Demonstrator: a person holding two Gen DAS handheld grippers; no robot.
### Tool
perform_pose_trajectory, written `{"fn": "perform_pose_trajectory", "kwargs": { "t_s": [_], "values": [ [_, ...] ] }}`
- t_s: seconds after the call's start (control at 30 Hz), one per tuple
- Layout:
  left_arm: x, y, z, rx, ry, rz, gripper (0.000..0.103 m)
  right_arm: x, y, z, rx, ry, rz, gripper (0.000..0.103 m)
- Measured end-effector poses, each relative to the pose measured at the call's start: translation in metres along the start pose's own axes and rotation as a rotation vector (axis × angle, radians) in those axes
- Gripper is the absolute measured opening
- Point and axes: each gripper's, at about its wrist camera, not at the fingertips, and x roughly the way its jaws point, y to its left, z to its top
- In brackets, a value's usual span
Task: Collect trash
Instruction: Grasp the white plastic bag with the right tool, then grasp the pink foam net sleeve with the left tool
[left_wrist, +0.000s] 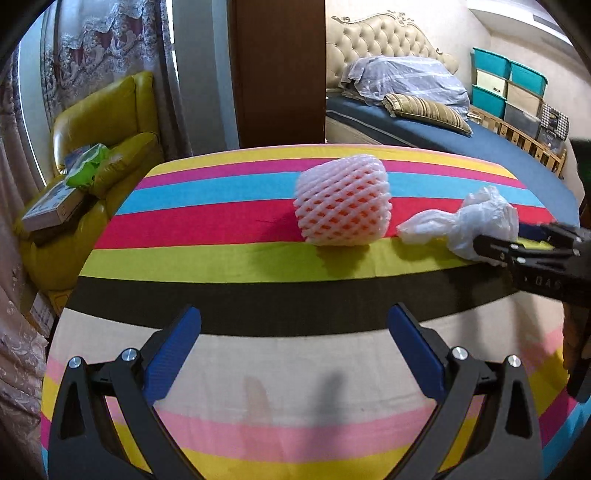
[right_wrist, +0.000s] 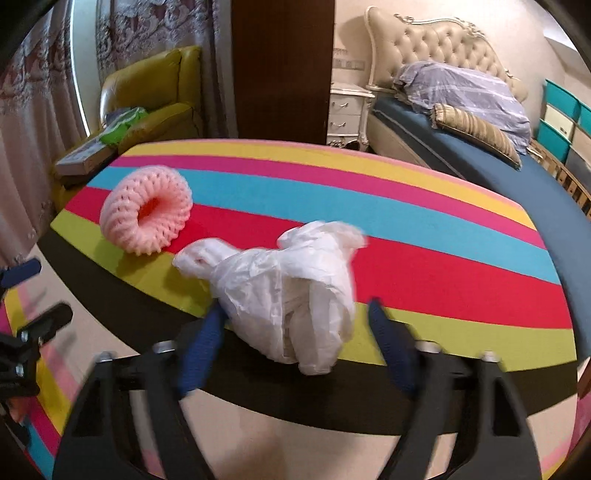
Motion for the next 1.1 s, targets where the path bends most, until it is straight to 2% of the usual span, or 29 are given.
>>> {"fn": "perform_pose_trajectory", "kwargs": {
  "t_s": [0.03,0.1,0.2,0.37,0.57,0.67,0.7,0.73,0.77,0.8,0.83,0.93,1.1],
  "values": [
    [0.002,0.0,0.001,-0.005,0.002,-0.003,0.098,-0.002,0.0,-0.001,-0.004,-0.006,-0.004,0.041],
    [0.008,-0.002,0.004,-0.016,0.011,-0.014,0.098,-0.008,0.003,-0.006,-0.032,-0.026,-0.034,0.035],
    [0.015,-0.008,0.008,-0.018,0.019,-0.017,0.098,-0.018,0.003,-0.016,-0.043,-0.046,-0.061,0.03],
    [0.029,-0.026,0.03,-0.049,-0.001,-0.021,0.098,-0.035,-0.016,-0.037,0.036,-0.058,-0.064,0.03],
    [0.057,-0.047,0.056,-0.058,0.006,0.033,0.098,-0.044,-0.024,-0.048,0.073,-0.069,-0.054,0.03],
    [0.068,-0.048,0.061,-0.074,0.017,-0.004,0.097,-0.043,-0.026,-0.048,0.082,-0.066,-0.046,0.03],
    [0.071,-0.048,0.063,-0.083,0.024,-0.015,0.089,-0.044,-0.026,-0.048,0.083,-0.067,-0.046,0.03],
    [0.073,-0.047,0.063,-0.093,0.028,-0.044,0.067,-0.043,-0.026,-0.049,0.083,-0.068,-0.046,0.03],
    [0.074,-0.046,0.062,-0.103,0.033,-0.067,0.058,-0.043,-0.025,-0.049,0.083,-0.068,-0.047,0.03],
    [0.076,-0.044,0.063,-0.116,0.034,-0.081,0.056,-0.043,-0.024,-0.049,0.082,-0.069,-0.05,0.03],
    [0.075,-0.042,0.063,-0.123,0.03,-0.09,0.049,-0.043,-0.023,-0.048,0.08,-0.069,-0.053,0.03],
    [0.07,-0.041,0.061,-0.12,0.009,-0.098,0.037,-0.043,-0.022,-0.048,0.073,-0.068,-0.059,0.03],
    [0.054,-0.043,0.048,-0.115,-0.016,-0.111,0.032,-0.043,-0.022,-0.05,0.062,-0.068,-0.071,0.03]
  ]
}}
